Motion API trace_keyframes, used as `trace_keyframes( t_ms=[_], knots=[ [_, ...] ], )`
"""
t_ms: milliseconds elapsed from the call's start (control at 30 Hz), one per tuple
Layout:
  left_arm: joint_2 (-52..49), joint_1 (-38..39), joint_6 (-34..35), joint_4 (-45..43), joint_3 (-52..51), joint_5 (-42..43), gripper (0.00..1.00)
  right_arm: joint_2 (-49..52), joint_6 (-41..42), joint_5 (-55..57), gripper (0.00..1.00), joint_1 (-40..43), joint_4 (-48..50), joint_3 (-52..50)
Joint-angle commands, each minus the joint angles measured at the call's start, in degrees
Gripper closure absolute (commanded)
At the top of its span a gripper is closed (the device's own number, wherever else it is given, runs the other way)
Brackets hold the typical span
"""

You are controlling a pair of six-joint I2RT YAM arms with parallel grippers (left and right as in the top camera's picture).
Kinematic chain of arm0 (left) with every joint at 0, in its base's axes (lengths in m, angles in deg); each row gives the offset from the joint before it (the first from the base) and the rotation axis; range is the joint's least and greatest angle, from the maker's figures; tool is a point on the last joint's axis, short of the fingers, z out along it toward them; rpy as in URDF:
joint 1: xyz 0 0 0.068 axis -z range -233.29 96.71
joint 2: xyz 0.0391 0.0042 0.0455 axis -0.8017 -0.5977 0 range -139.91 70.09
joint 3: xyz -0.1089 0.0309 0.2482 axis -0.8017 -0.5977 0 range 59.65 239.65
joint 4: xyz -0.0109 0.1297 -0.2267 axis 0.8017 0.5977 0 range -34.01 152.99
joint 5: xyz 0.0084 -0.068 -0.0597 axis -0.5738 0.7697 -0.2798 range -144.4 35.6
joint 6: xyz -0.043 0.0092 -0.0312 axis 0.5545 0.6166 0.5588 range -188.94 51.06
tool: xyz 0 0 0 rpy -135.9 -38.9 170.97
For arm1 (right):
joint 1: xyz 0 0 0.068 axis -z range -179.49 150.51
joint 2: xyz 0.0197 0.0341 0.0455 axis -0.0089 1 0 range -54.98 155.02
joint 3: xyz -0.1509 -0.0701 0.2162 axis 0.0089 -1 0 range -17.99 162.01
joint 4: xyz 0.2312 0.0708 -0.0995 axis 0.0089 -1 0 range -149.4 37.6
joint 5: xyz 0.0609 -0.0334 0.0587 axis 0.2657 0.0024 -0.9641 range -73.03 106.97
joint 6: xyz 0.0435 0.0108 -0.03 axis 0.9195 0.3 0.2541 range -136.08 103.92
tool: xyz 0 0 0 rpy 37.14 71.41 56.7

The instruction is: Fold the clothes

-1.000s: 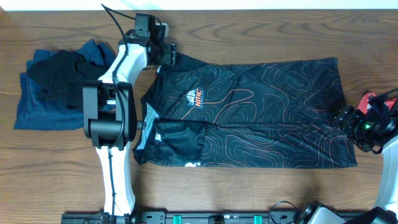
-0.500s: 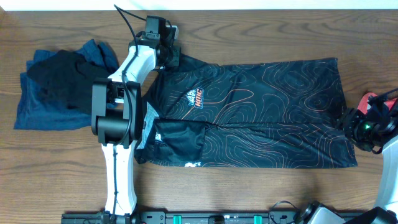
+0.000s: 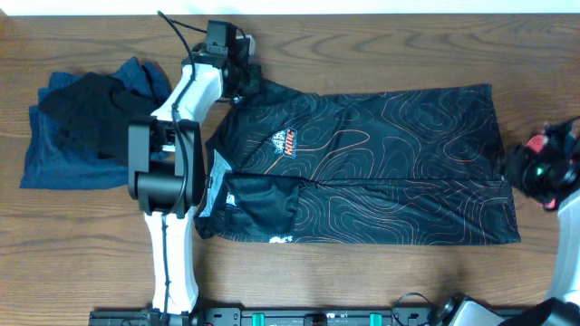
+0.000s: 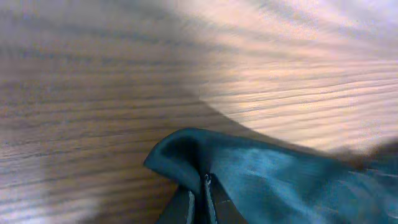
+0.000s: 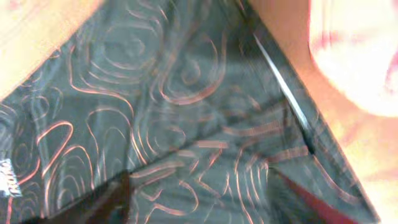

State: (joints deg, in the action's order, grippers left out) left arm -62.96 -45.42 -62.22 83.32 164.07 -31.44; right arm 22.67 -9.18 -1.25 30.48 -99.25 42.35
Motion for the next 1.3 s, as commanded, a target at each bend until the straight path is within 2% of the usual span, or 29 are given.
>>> trace_keyframes(
  t_ms=[0, 100, 233, 433, 667, 933, 1267],
  knots=[
    [6.64, -0.2, 1.11, 0.94, 1.2, 4.94, 0.94, 4.66, -1.44, 0.57, 0.26, -3.17, 1.64, 5.99],
    [8.48, -0.2, 1.09, 2.21, 1.2, 4.92, 0.95, 10.62, -2.12, 0.92, 0.22, -5.44, 4.81, 10.49],
    [8.76, -0.2, 1.09, 4.26, 1.18, 4.9, 0.94, 19.74, -2.32, 3.54, 0.21, -7.5, 13.64, 14.64],
    [8.76, -0.2, 1.07, 7.98, 0.83, 4.76, 0.94, 30.62, -1.6, 9.46, 0.21, -8.09, 27.19, 15.69],
    [8.76, -0.2, 0.85, 12.61, 0.81, -3.69, 0.94, 40.83, -1.6, 9.14, 0.21, -8.11, 39.1, 15.69],
    [8.76, -0.2, 0.42, 13.97, 0.79, -6.14, 0.94, 46.8, -1.38, 8.44, 0.2, -9.33, 47.8, 15.69],
    [8.76, -0.2, 0.44, 13.99, 0.7, -6.14, 0.94, 49.18, -1.18, 9.05, 0.29, -11.13, 52.89, 15.69]
  ],
)
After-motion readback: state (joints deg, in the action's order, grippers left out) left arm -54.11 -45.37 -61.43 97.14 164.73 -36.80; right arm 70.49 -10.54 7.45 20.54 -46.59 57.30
